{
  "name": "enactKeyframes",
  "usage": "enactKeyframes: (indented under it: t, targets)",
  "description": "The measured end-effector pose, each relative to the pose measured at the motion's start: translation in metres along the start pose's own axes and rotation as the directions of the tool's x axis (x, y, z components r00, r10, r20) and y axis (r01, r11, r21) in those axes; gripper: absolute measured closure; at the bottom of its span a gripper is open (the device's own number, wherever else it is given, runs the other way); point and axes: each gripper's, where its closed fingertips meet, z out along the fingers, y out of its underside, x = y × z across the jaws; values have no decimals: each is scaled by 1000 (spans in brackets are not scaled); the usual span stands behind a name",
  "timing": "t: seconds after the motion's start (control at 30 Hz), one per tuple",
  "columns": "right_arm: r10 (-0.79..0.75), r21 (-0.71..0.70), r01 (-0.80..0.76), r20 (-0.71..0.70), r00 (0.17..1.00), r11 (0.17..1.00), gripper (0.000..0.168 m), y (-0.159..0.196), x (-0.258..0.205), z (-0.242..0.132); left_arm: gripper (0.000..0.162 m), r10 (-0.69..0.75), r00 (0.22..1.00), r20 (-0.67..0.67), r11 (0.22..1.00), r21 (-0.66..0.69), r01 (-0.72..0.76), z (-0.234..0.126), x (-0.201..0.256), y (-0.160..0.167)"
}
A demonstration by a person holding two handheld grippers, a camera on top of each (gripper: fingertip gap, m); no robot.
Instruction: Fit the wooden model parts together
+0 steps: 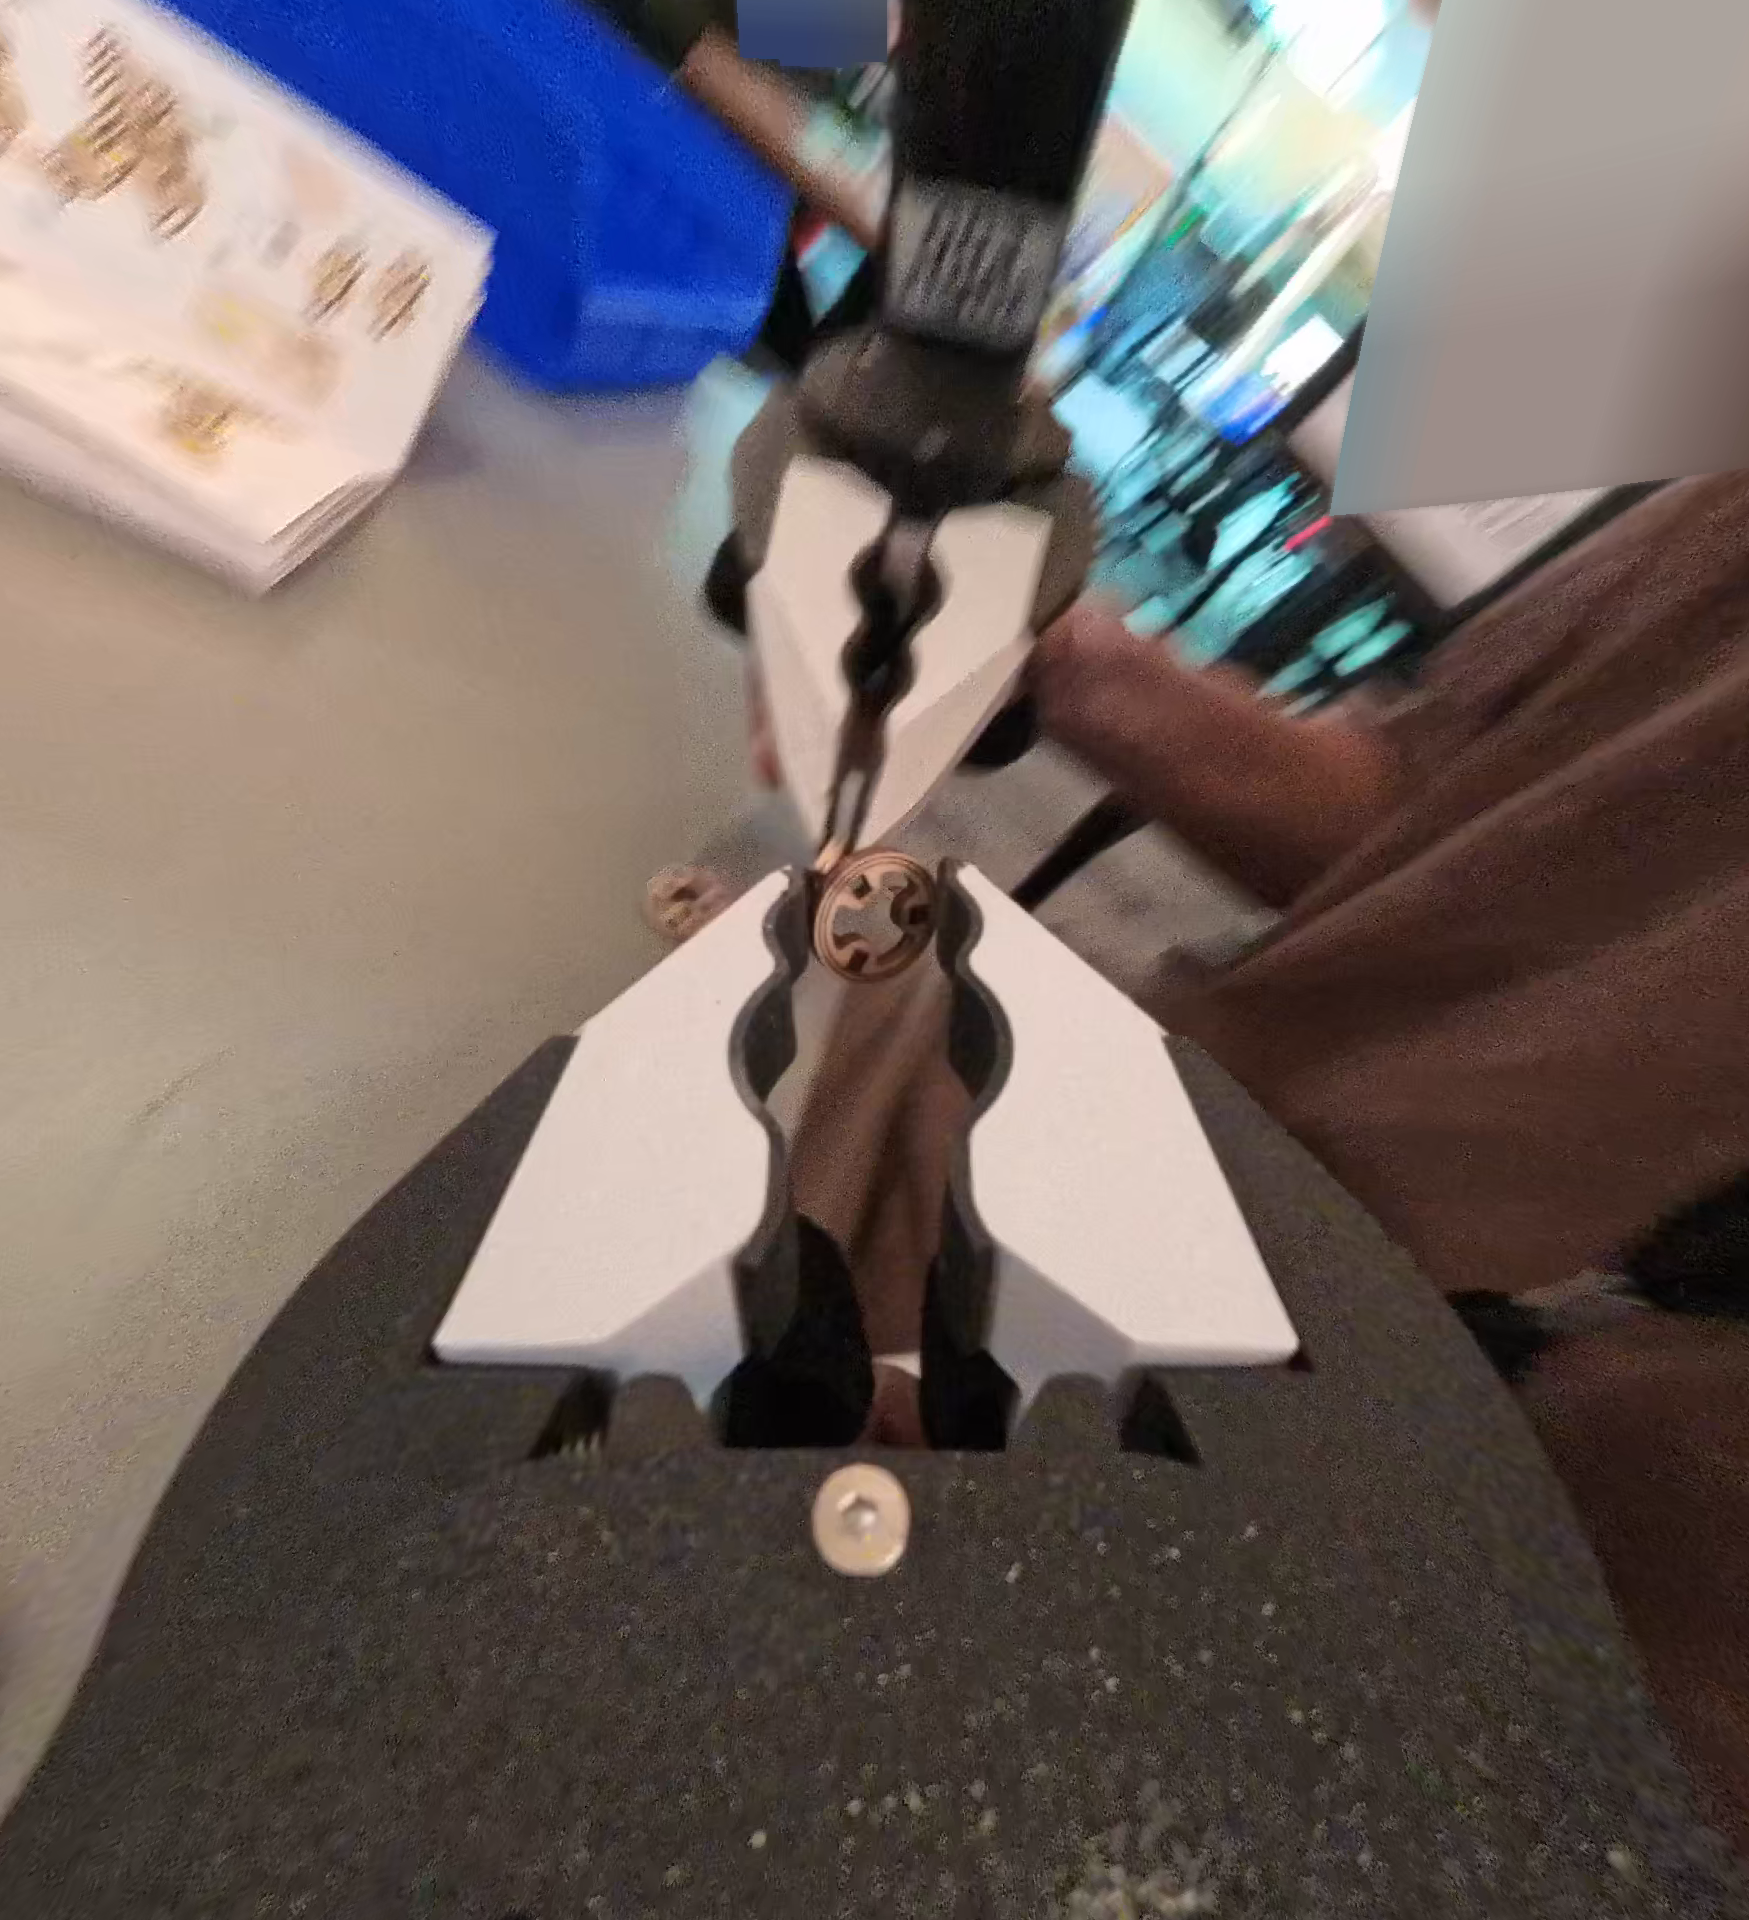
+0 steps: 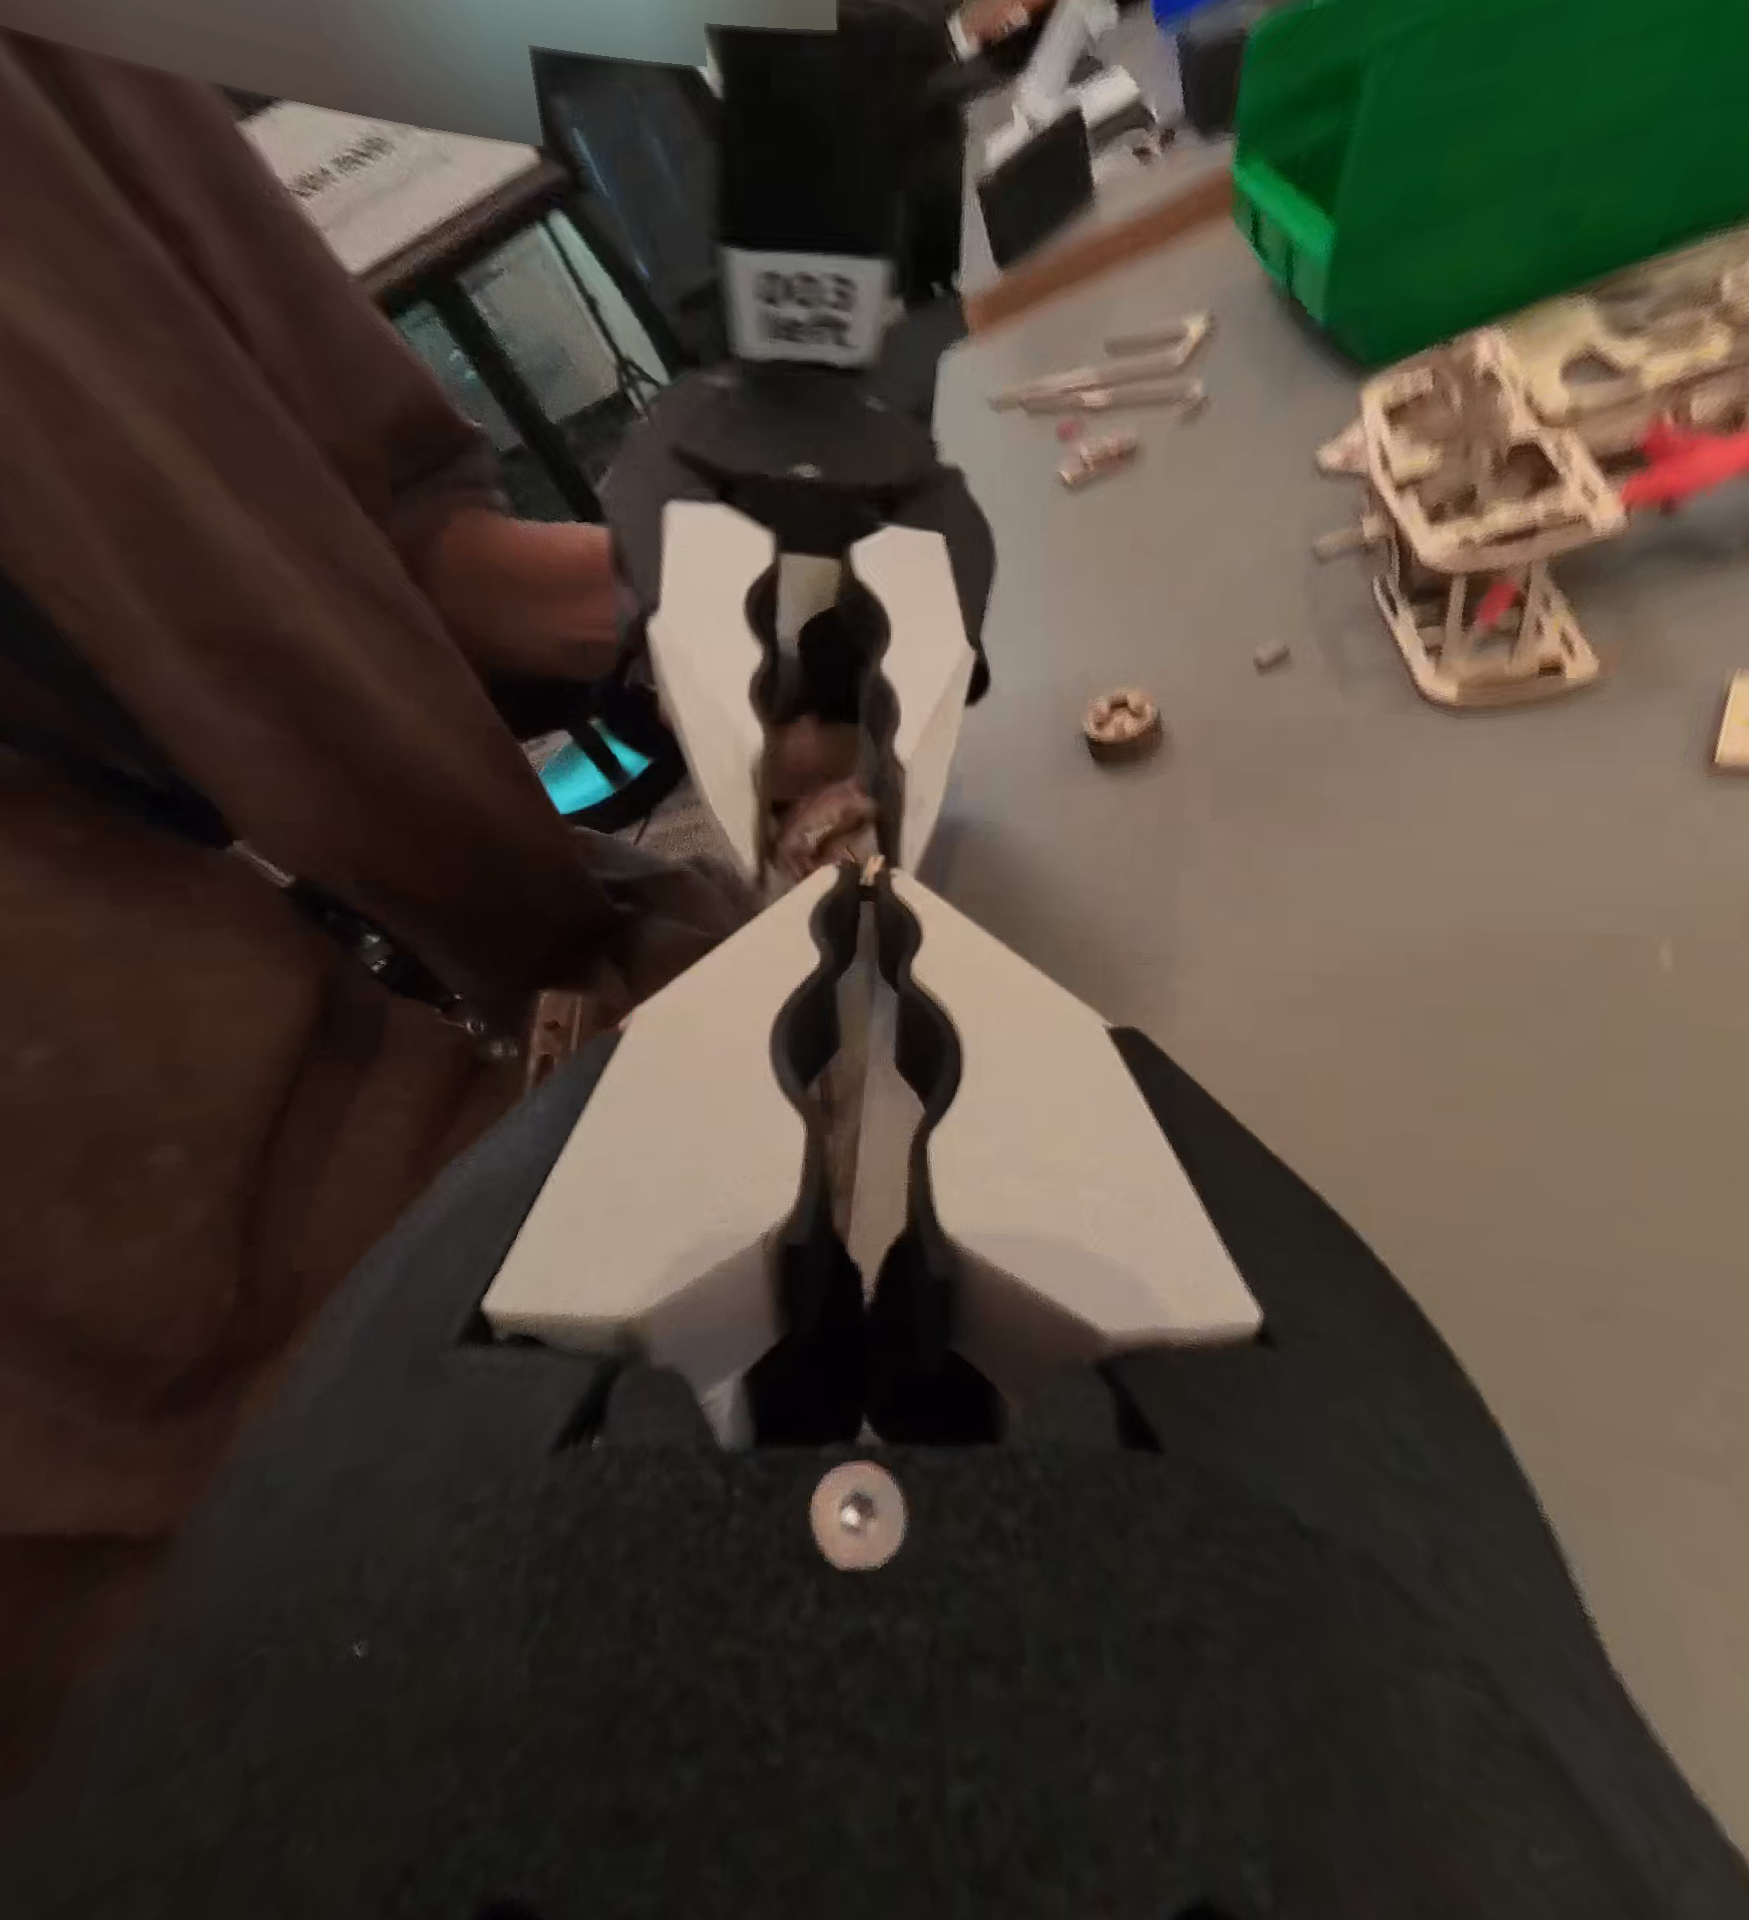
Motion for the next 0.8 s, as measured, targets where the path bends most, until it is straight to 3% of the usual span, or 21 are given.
enactKeyframes:
  t: [0.13,0.27,0.4,0.57,0.8]
  targets:
    - [-107,156,94,81,991,983,167,-44,-29,-9,141,-47,963,-264,990,116,80,-12,37,-24]
    - [-201,142,187,93,975,972,167,-59,-46,-5,142,-122,885,-449,956,187,226,-21,57,-43]
    - [-277,83,272,60,959,959,166,-64,-55,-4,141,-200,769,-608,916,163,367,-26,71,-50]
    - [-316,46,314,43,948,948,166,-68,-64,-6,141,-245,666,-705,874,136,466,-28,78,-56]
    - [-338,20,338,0,941,941,167,-66,-65,-10,141,-265,637,-724,868,107,484,-25,79,-55]
